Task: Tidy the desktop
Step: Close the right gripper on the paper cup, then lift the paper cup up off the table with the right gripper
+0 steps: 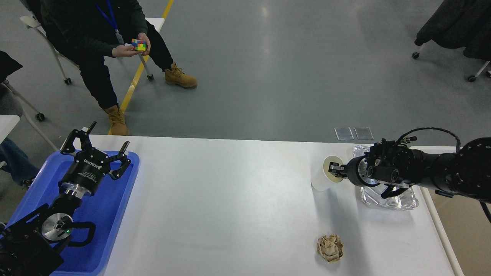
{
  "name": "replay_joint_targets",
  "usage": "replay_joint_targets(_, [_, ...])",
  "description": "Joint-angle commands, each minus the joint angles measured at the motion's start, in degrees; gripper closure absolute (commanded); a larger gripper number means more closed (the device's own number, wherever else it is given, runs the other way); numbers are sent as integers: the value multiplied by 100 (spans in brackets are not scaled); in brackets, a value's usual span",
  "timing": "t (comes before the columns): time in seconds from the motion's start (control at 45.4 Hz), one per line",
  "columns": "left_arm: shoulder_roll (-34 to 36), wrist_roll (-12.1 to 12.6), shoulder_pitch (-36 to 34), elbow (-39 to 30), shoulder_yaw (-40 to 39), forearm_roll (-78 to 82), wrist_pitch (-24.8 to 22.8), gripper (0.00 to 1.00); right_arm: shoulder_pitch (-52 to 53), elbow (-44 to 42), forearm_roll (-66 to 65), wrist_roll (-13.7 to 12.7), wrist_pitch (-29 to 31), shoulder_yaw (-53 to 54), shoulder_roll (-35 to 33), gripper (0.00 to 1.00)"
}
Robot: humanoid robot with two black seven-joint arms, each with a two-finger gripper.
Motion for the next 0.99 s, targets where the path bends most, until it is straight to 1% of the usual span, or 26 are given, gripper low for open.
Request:
replay_joint_targets(0.0, [0, 0, -7, 0, -1, 0, 0, 1, 58, 24, -24, 41, 97, 41, 2, 100])
replay_joint_targets(0.154, [0, -8, 2, 0, -1, 0, 0, 1, 330, 182, -94, 41, 229, -12, 20, 100])
replay_joint_targets(0.352, [9, -8, -7, 0, 16, 0, 0, 1, 997, 428, -94, 41, 624, -20, -129, 100])
replay_joint_targets(0.463, [9, 0, -7, 0, 8, 0, 0, 1, 1586, 823, -112, 41, 809, -55, -314, 100])
replay_joint_targets(0.595, [9, 0, 2, 0, 16, 0, 0, 1, 2315, 1324, -103, 41, 976, -371, -455, 100])
replay_joint_targets(0.617, [9, 0, -7, 0, 16, 0, 0, 1, 2578, 1525, -103, 41, 1028, -450, -551, 100])
replay_joint_targets(0.793, [9, -8, 2, 0, 8, 0, 0, 1, 3414, 2168, -103, 41, 1266, -670, -877, 100])
replay_joint_targets(0.969, [9, 0, 2, 0, -1, 0, 0, 1, 4126, 2459, -103, 41, 1591, -1039, -1008, 100])
